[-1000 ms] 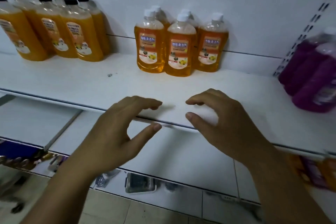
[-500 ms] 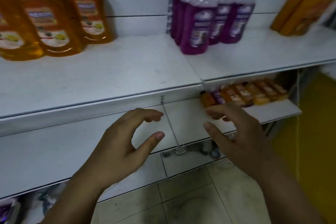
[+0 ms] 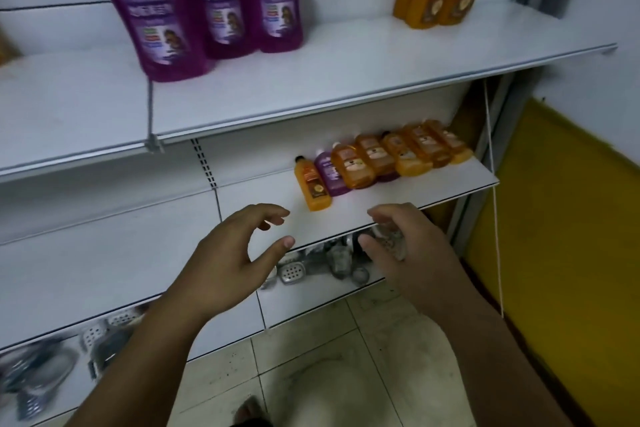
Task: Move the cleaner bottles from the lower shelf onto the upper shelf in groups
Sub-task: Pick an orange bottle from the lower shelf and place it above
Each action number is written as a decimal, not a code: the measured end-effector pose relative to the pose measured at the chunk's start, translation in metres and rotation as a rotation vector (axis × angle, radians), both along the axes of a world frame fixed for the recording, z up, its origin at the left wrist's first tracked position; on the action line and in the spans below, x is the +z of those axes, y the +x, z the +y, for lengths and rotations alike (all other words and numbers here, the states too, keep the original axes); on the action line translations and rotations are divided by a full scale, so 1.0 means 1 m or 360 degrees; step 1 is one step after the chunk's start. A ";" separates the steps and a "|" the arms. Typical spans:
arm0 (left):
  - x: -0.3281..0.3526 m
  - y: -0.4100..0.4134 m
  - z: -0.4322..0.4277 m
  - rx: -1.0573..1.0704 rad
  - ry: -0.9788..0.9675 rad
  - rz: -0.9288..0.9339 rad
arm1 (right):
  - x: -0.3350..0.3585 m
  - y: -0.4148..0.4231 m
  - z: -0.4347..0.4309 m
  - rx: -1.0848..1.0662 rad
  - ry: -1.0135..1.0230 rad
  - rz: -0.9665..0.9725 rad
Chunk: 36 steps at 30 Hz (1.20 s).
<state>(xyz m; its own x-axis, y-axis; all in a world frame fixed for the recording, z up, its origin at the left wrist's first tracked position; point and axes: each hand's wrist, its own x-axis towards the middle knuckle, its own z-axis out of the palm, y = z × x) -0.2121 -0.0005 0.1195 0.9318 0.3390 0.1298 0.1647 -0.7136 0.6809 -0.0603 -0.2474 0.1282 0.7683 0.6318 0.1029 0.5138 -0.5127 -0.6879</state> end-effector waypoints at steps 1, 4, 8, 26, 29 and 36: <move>-0.006 0.010 -0.006 0.0003 -0.0007 0.0033 | -0.006 0.012 -0.002 0.0009 0.0003 0.0017; -0.027 0.038 -0.014 0.0031 -0.0052 0.0149 | -0.025 0.048 -0.002 0.0012 0.0026 0.0091; -0.066 0.081 -0.002 0.0147 -0.0138 0.0306 | -0.051 0.096 0.013 -0.0009 0.0061 0.0230; -0.216 0.275 0.047 0.1121 -0.1482 0.0405 | -0.202 0.277 0.122 -0.0667 0.0436 0.1933; -0.228 0.291 0.048 0.1192 -0.1365 0.0463 | -0.222 0.284 0.138 -0.0748 0.0593 0.2176; -0.237 0.298 0.046 0.1300 -0.1031 0.0596 | -0.220 0.281 0.147 -0.0785 0.0937 0.2395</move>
